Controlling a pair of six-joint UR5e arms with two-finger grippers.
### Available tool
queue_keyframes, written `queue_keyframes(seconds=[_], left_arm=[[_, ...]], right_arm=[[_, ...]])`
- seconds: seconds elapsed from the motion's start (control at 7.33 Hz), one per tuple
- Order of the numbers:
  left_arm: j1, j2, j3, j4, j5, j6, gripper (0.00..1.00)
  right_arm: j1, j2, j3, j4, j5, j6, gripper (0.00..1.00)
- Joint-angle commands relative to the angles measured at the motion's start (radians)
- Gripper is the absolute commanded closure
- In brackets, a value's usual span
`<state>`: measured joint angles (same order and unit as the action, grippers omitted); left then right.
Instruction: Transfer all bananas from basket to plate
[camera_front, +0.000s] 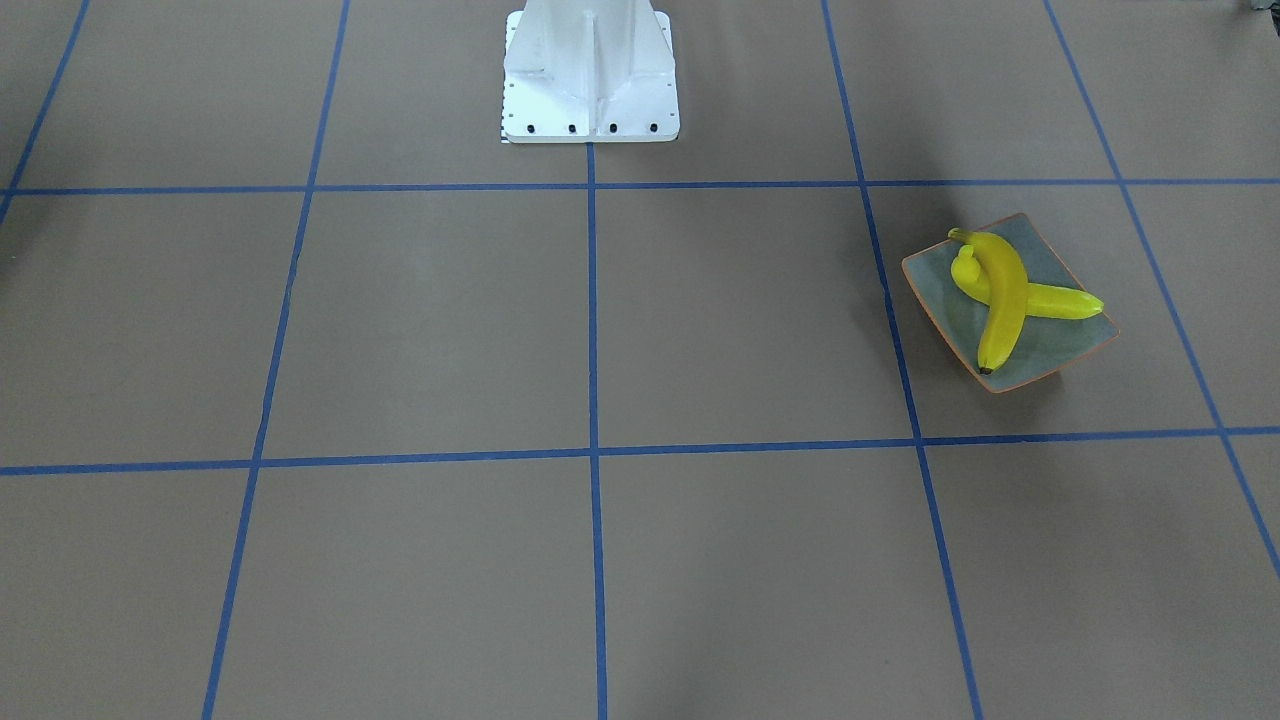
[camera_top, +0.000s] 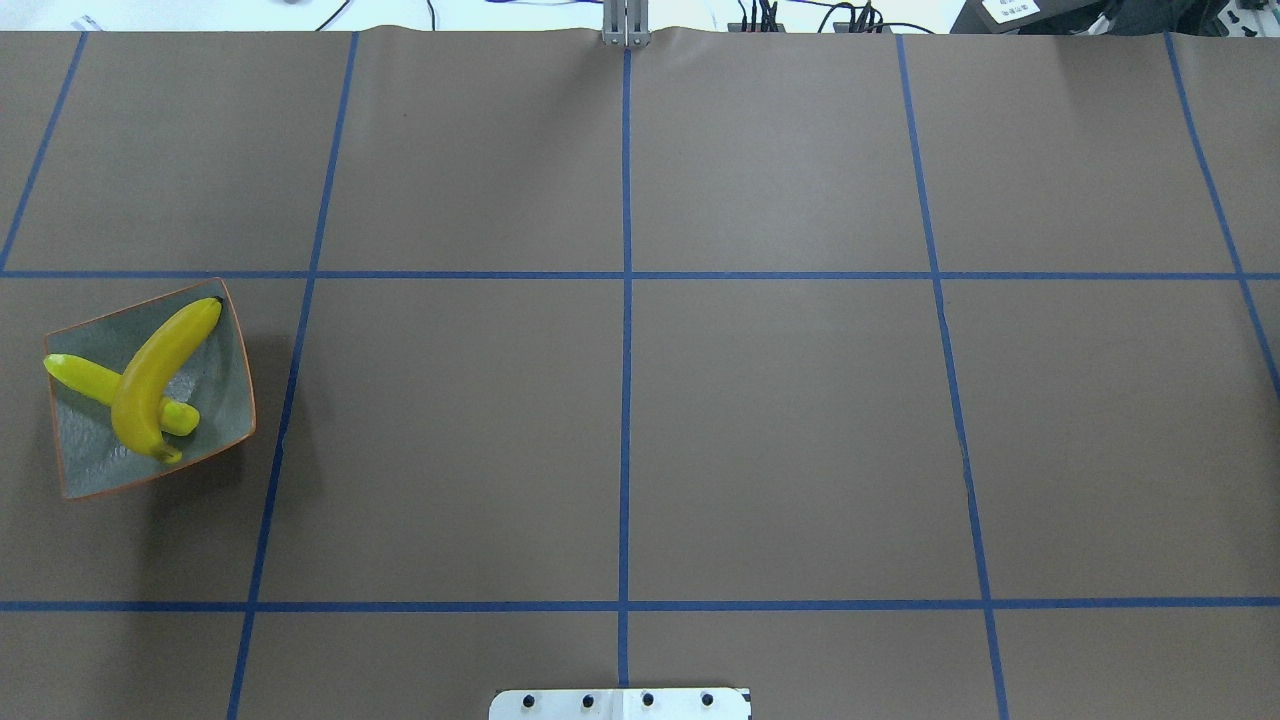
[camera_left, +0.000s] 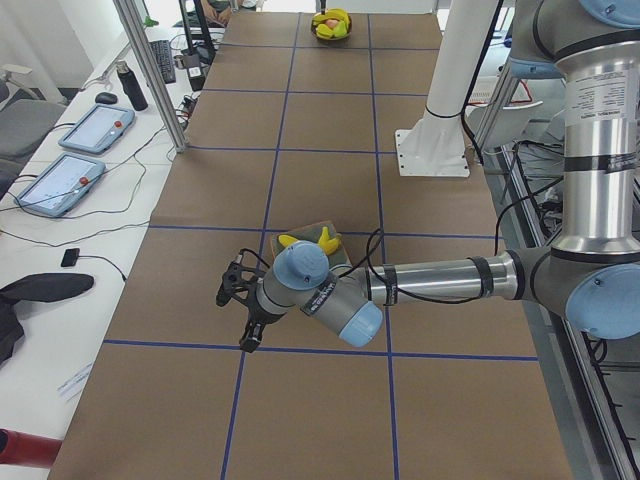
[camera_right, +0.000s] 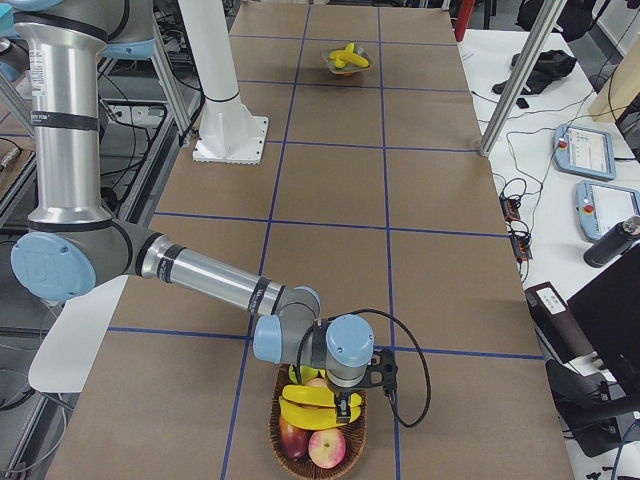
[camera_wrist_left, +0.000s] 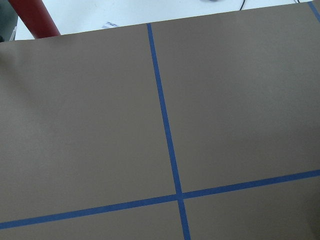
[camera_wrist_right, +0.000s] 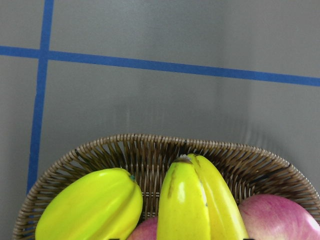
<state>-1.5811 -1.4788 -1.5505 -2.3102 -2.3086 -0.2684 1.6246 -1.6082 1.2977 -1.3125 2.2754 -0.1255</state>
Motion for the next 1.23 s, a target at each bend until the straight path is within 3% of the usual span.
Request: queue_keyframes(seconds=[0.0, 0.68, 0.95, 1.09], left_arm=[[0.000, 0.000, 0.000, 0.000, 0.000, 0.000, 0.01], [0.001, -0.001, 0.000, 0.003, -0.005, -0.003, 0.01], [0.000, 0.000, -0.002, 0.003, -0.006, -0.005, 0.01], [0.000, 0.000, -0.003, 0.003, -0.008, -0.005, 0.01]], right_arm=[[-0.021, 0.002, -0.006, 0.001, 0.006, 0.023, 0.15], [-0.023, 0.005, -0.029, 0.002, 0.007, 0.012, 0.27], [-0.023, 0.014, -0.034, 0.002, 0.007, 0.001, 1.00], [-0.023, 0.011, -0.053, 0.004, 0.006, -0.018, 1.00]])
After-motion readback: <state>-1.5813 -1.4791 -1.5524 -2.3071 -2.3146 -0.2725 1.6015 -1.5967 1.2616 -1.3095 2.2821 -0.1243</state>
